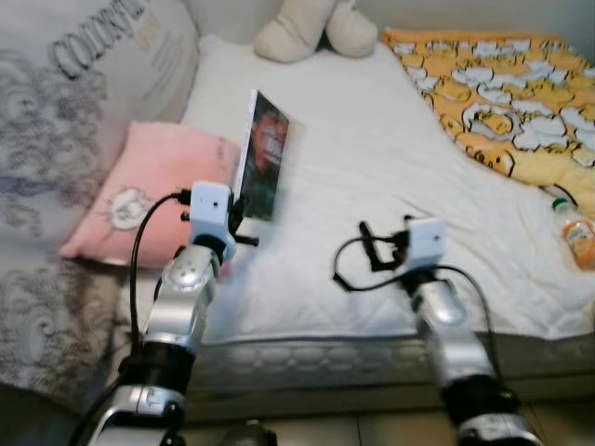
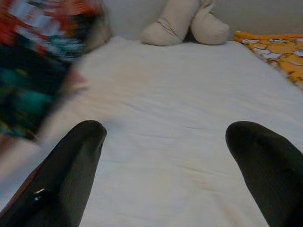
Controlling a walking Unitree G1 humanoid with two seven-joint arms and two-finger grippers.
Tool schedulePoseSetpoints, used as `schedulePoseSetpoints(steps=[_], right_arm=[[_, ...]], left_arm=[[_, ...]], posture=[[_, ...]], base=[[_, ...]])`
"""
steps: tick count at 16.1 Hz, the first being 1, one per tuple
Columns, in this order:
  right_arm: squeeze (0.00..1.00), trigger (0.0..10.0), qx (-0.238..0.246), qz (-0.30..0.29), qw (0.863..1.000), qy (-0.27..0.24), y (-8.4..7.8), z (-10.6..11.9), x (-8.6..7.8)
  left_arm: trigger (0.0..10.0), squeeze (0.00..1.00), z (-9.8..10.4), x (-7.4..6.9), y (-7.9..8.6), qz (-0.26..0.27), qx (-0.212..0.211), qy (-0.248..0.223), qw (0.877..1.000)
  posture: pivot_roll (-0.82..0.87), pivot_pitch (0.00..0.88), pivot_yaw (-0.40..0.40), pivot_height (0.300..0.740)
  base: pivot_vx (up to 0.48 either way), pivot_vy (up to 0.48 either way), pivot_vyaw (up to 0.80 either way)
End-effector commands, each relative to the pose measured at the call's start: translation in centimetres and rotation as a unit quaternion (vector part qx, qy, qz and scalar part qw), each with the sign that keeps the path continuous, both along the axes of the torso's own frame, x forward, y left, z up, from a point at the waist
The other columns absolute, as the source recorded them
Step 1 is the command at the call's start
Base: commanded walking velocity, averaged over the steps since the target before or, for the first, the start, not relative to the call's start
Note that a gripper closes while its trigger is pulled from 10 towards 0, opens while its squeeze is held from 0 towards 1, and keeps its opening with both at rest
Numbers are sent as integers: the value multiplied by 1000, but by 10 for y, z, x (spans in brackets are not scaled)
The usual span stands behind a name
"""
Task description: Clean up the room
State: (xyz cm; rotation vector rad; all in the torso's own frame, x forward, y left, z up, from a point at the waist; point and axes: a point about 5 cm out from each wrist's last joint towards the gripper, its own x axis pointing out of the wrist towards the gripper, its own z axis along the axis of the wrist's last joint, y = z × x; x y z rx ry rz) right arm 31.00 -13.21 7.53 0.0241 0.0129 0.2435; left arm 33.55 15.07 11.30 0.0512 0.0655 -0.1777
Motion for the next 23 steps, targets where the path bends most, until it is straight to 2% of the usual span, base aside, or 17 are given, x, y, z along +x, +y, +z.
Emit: schedulePoseSetpoints(steps=[1,7,10,14,18,20,23], right_arm=[[0,10000,-4,-12,1000,-5,-8,4,2],[0,10000,0,-23,1000,3,-9,1,1],[0,10000,1,-21,1000,4,-7,1,0],[0,10000,0,-24,1000,0,-8,2,-1],[0,10000,-6,-29,1000,-6,-10,3,-1],[0,10000,-5,-29,1000,-1,-10,3,0],[0,10000,-1,-33,999,0,-11,4,1]], left_arm=[[0,0,18,7,-6,-4,-1,-39,999],[0,0,21,6,-20,-48,11,-49,998],[0,0,28,13,-36,-82,14,-51,995],[0,0,38,15,-39,-80,12,-80,994],[0,0,31,5,-51,-90,16,-77,993],[0,0,29,6,-51,-85,12,-71,994],[0,0,31,10,-46,-69,6,-70,995]], posture=[[-28,0,39,736],[-31,0,45,736],[-36,0,50,736],[-49,0,62,736],[-51,0,59,736],[-51,0,57,736],[-55,0,58,736]], base=[[0,0,606],[0,0,94],[0,0,0],[0,-61,0],[255,-403,181],[257,-403,628],[207,-217,0]])
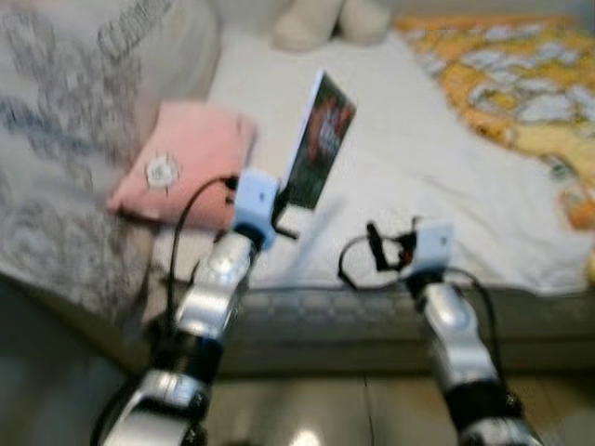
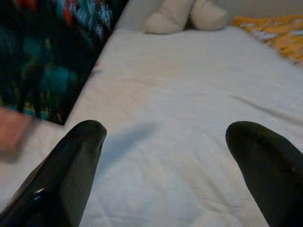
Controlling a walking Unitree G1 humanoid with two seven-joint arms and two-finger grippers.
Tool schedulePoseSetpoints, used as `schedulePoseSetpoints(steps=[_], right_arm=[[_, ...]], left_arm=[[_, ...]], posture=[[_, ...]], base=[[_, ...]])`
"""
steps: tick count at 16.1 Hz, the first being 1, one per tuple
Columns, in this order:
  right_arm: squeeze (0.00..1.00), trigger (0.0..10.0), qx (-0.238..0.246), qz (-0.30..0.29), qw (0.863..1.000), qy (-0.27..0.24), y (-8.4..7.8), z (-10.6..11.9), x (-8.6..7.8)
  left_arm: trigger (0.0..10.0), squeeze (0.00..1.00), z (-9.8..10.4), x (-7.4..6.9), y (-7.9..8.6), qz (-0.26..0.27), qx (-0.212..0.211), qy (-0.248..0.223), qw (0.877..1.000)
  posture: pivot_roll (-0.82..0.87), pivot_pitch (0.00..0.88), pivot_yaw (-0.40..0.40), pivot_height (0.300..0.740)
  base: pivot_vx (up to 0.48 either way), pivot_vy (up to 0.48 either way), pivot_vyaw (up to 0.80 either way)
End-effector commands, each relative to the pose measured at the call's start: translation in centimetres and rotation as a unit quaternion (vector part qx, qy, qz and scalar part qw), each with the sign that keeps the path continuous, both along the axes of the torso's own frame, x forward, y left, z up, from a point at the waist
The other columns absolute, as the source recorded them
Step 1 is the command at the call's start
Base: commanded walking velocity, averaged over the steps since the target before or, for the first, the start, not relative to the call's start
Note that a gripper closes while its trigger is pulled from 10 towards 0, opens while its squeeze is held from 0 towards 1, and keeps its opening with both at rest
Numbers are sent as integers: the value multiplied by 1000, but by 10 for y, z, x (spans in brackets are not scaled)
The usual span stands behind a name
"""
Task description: Clean up the room
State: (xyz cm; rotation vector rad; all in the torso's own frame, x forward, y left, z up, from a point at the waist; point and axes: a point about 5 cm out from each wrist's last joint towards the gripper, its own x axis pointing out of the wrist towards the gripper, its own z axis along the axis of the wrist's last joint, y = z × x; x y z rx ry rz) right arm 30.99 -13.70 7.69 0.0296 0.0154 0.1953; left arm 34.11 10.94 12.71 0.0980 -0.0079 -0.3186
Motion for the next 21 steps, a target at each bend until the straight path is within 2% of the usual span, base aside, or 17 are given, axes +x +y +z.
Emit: schedulePoseSetpoints(steps=[1,3,5,8,9,10,11,13,21], right_arm=[[0,10000,-5,-9,1000,-3,-6,2,1],[0,10000,-9,-9,1000,-7,-7,4,1],[0,10000,-13,-10,1000,-6,-8,3,0],[0,10000,-10,-21,1000,2,-11,1,1],[0,10000,-12,-20,1000,1,-12,1,1],[0,10000,-12,-20,1000,1,-12,1,1],[0,10000,-12,-19,1000,1,-11,1,1],[0,10000,-12,-18,1000,1,-10,1,0],[0,10000,-14,-19,1000,-1,-10,0,-3]], left_arm=[[0,0,18,5,-4,7,-13,-34,999],[0,0,17,6,-4,4,-15,-32,999],[0,0,15,3,-8,-10,-13,-33,999],[0,0,10,3,-4,4,-13,-22,1000],[3255,0,11,4,-3,6,-15,-22,1000],[3255,0,11,5,-3,5,-15,-22,1000],[10000,0,11,6,-4,0,-18,-16,1000],[10000,0,12,6,-5,-15,-24,-13,1000],[10000,0,14,8,-4,-22,-22,-13,999]], posture=[[-56,0,58,736],[-59,0,59,736],[-59,0,59,736],[-66,0,60,736],[-66,0,60,736],[-66,0,60,736],[-68,0,63,736],[-70,0,67,736],[-83,0,77,736]], base=[[0,0,0],[0,0,0],[0,0,703],[0,0,235],[0,0,0],[0,0,0],[0,0,0],[167,0,0],[479,0,0]])
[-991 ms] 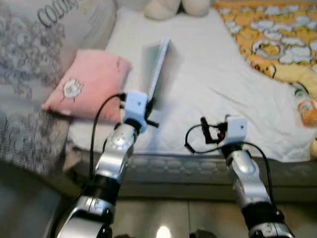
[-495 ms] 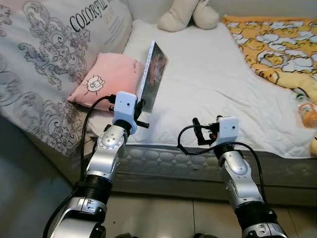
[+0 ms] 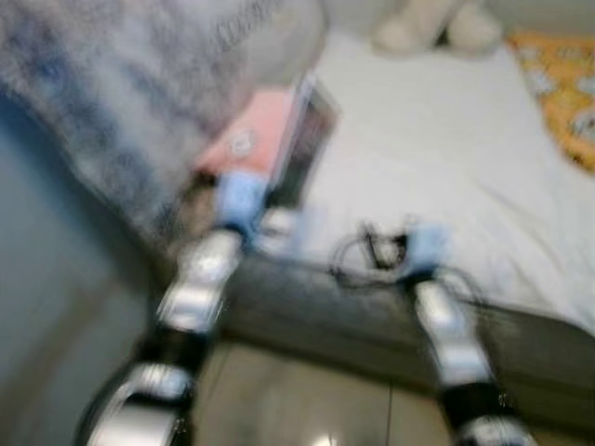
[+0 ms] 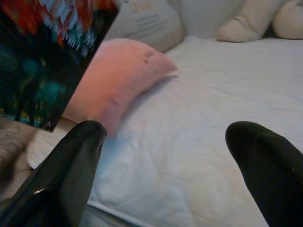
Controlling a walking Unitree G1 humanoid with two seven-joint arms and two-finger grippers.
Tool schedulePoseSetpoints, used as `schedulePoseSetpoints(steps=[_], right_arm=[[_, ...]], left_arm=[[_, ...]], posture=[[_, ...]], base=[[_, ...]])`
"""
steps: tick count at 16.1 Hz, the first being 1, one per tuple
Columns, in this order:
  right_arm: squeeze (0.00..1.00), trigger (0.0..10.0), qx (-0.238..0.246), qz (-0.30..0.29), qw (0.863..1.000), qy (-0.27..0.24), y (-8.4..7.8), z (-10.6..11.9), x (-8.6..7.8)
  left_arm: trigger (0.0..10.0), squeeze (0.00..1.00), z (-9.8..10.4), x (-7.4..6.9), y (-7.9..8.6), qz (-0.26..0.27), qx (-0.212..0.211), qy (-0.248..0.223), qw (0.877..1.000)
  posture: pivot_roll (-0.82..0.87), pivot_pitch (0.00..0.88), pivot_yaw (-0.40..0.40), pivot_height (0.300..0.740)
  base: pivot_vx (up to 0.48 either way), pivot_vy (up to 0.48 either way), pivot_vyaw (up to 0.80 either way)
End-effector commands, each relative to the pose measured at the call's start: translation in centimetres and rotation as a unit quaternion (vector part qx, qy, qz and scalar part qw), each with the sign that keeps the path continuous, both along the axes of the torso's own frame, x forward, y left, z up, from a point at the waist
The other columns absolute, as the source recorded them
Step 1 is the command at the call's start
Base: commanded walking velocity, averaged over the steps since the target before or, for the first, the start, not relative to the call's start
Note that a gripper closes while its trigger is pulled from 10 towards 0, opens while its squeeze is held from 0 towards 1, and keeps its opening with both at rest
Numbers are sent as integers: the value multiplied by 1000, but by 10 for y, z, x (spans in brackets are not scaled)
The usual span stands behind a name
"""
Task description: Clean up the room
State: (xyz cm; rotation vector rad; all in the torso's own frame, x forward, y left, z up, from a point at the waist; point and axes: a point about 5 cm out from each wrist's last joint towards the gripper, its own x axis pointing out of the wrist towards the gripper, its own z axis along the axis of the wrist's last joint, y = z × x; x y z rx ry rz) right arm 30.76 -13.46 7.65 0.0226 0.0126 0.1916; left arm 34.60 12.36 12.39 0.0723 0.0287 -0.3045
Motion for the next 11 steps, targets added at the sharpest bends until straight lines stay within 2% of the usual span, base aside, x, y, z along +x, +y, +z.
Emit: schedulePoseSetpoints(steps=[1,5,7,11], right_arm=[[0,10000,-11,-18,1000,1,-13,0,-1],[0,10000,-17,-21,1000,2,-15,-1,-2],[0,10000,-10,-25,1000,-1,-15,0,-3],[0,10000,-8,-30,1000,-3,-16,0,-5]], left_arm=[[10000,0,17,3,-20,-31,-14,-32,999],[10000,0,17,2,-26,-47,-14,-35,998],[10000,0,18,3,-28,-54,-17,-35,998],[10000,0,18,8,-28,-49,-7,-30,998]], posture=[[-87,0,78,736],[-94,0,82,736],[-100,0,87,736],[-105,0,89,736]], base=[[480,0,0],[473,0,0],[458,0,-769],[379,0,0]])
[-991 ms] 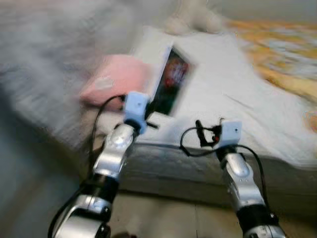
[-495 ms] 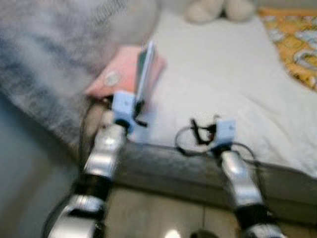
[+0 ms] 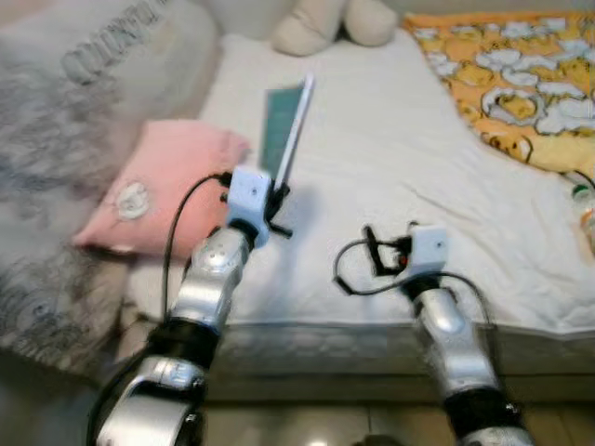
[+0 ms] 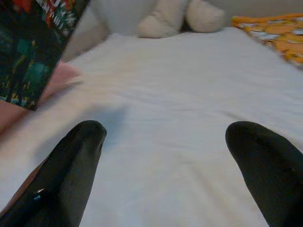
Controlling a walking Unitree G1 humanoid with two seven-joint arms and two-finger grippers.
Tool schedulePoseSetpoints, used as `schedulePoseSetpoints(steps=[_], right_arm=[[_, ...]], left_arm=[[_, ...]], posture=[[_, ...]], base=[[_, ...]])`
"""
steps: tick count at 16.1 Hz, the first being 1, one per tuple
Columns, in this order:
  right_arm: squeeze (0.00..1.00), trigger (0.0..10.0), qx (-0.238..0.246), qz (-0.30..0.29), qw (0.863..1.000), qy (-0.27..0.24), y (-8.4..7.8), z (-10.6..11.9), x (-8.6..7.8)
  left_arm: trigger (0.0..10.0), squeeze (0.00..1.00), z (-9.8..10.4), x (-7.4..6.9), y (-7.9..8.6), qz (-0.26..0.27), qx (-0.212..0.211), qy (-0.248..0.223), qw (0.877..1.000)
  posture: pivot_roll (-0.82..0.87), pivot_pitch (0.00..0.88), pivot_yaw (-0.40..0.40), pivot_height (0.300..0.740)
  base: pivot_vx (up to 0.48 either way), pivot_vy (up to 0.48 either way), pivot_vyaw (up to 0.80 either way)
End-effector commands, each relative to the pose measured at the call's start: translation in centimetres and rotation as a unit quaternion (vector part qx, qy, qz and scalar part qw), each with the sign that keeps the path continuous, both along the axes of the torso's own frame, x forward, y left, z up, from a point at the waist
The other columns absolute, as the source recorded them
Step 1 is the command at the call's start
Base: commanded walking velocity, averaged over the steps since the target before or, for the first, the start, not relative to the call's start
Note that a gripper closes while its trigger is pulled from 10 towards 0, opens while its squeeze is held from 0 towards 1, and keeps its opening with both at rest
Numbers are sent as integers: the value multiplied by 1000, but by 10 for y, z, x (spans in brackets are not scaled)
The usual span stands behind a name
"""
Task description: Clean up the room
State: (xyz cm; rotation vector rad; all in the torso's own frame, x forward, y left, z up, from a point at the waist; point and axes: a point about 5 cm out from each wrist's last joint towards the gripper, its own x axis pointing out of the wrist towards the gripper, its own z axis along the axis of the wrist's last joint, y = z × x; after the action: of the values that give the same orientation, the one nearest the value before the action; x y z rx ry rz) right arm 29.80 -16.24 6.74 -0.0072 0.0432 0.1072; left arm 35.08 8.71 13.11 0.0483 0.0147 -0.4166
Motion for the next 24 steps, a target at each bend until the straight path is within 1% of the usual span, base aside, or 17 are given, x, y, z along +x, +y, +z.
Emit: schedulePoseSetpoints(steps=[1,3,5,7,8,10,12,13,14,15,16,17,18,19,20,23,24], right_arm=[[0,10000,9,12,1000,-17,12,9,4],[0,10000,7,15,1000,-16,11,8,-1],[0,10000,-1,14,1000,-8,4,6,-10],[0,10000,-9,10,1000,-1,-4,4,-21],[0,10000,-23,-3,1000,11,-18,2,-39],[0,10000,-35,-13,999,24,-27,3,-56],[0,10000,-44,-19,998,35,-35,6,-73],[0,10000,-48,-25,998,43,-39,7,-82],[0,10000,-49,-27,997,49,-41,9,-88],[0,10000,-53,-27,997,56,-42,11,-96],[0,10000,-56,-27,996,68,-43,13,-106],[0,10000,-61,-24,995,81,-44,14,-115],[0,10000,-64,-22,994,90,-45,16,-123],[0,10000,-67,-21,993,96,-46,17,-127],[0,10000,-69,-22,992,100,-48,18,-130],[0,10000,-70,-23,991,109,-48,21,-135],[0,10000,-69,-21,991,114,-46,21,-135]], left_arm=[[10000,0,8,7,10,6,19,-16,1000],[10000,0,9,20,14,3,26,6,1000],[10000,0,12,29,16,4,28,17,999],[10000,0,13,33,14,1,19,34,999],[10000,0,13,35,5,-16,-1,50,999],[10000,0,7,34,-2,-35,-33,86,995],[10000,0,0,34,-1,-28,-45,110,993],[10000,0,-4,35,6,-9,-93,138,986],[10000,0,-7,34,9,-2,-122,154,981],[10000,0,-15,31,9,-3,-165,182,969],[10000,0,-28,24,10,2,-203,214,955],[10000,0,-43,17,12,19,-213,238,947],[10000,0,-55,12,18,50,-210,253,943],[10000,0,-63,8,28,84,-195,259,942],[10000,0,-67,7,37,110,-186,259,941],[10000,0,-57,14,58,152,-155,230,949],[10000,0,-50,18,62,156,-140,213,954]], posture=[[-105,0,89,736],[-114,0,80,736],[-142,0,73,736],[-175,0,71,736],[-227,0,63,736],[-277,42,57,736],[-316,81,55,736],[-340,108,47,736],[-343,112,45,736],[-371,145,33,736],[-387,165,21,736],[-405,183,11,736],[-419,196,2,736],[-428,204,-3,736],[-433,208,-7,736],[-433,206,-15,736],[-425,202,-14,736]], base=[[0,0,0],[0,0,0],[0,0,0],[0,0,0],[0,0,0],[0,0,0],[0,0,0],[0,0,0],[0,0,0],[0,0,0],[0,0,0],[0,0,0],[0,0,0],[0,0,0],[0,0,0],[0,0,0],[0,0,0]])
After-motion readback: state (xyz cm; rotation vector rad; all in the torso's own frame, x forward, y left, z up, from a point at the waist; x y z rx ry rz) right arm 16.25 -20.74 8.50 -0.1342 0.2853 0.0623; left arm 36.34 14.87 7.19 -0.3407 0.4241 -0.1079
